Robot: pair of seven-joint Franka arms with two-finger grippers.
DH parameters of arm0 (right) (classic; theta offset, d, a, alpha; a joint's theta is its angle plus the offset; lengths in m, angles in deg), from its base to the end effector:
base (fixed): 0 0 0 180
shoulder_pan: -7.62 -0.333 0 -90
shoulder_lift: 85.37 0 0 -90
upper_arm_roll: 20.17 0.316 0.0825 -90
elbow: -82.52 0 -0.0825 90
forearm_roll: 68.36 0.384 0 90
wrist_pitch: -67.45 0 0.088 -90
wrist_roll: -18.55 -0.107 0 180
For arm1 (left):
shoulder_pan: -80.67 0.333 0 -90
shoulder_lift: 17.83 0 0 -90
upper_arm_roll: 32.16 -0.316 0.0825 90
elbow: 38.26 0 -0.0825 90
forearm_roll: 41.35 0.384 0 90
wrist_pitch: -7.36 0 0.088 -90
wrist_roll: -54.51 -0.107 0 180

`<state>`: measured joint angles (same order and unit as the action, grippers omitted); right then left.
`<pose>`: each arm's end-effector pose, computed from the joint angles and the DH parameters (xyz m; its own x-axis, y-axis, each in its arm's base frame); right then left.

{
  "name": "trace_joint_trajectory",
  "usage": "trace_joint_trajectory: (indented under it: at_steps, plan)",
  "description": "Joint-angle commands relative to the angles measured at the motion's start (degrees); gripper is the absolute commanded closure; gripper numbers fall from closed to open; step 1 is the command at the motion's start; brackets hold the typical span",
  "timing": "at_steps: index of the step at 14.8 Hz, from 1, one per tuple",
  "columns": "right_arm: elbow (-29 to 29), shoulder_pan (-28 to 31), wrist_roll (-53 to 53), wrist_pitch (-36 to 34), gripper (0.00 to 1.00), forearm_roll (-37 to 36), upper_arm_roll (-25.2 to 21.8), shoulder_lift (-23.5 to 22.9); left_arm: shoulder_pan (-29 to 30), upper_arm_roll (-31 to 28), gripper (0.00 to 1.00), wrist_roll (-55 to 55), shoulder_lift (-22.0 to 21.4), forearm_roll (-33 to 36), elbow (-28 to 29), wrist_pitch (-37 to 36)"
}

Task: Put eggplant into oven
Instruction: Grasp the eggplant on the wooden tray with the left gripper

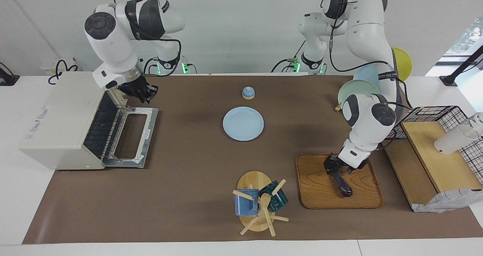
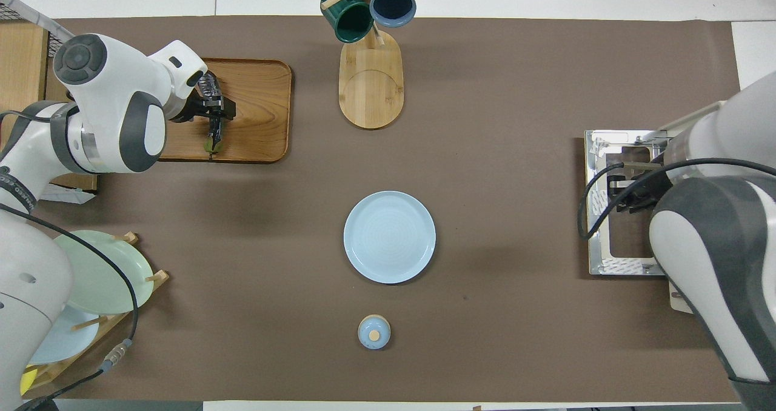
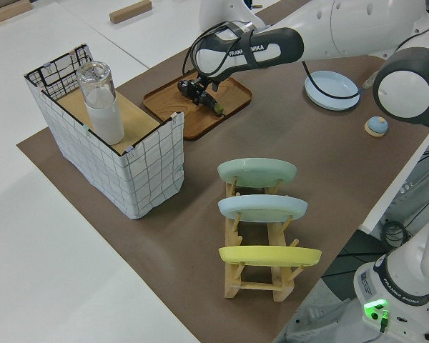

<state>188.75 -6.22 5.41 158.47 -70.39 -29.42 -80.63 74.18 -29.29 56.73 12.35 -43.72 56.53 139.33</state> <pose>0.5150 0.0352 0.5373 0.9740 -0.1463 -0.1731 -0.1374 -0.9885 0.0624 0.6839 -0.1092 0.3171 0.9892 -0.0860 0.1188 -0.0940 -0.9935 0.0637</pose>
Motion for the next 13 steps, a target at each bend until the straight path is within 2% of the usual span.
trace_joint_trajectory:
  at_steps: [1, 3, 4, 7, 8, 11, 13]
  plan:
    - [-4.52, 0.31, 2.68, -5.39, 0.53, -1.05, -0.15, 0.1, -0.63, -0.58, 1.0, -1.08, 0.14, 0.61, 0.48, 1.89]
    - [-6.56, 0.31, 3.03, -8.3, 0.32, -1.05, 0.02, 0.1, -0.71, -0.58, 1.0, -1.17, 0.14, 0.61, 0.48, 2.07]
    - [-7.0, 0.31, 4.08, -8.92, 0.27, -1.05, -0.06, 0.1, -0.71, -0.67, 1.0, -1.25, 0.14, 0.61, 0.4, 2.07]
    - [-7.53, 0.48, 5.67, -9.89, 0.01, -1.05, -0.33, 0.45, -1.5, -0.49, 1.0, -0.47, -0.46, -0.09, -0.74, 0.41]
    - [-7.62, 0.57, 5.93, -10.5, 0.0, -1.05, -0.41, 0.63, -1.85, -0.41, 1.0, -0.2, -1.34, -0.35, -0.92, -2.04]
    - [-8.5, 1.19, 8.04, -12.17, 0.0, -1.05, -0.33, 0.63, -3.6, 0.03, 1.0, 1.54, -9.05, -5.61, -0.49, -10.73]
    - [-8.85, 1.27, 8.13, -12.18, 0.0, -1.05, -0.33, 0.63, -7.37, 0.03, 1.0, 8.46, -13.54, -5.89, -0.05, -16.19]
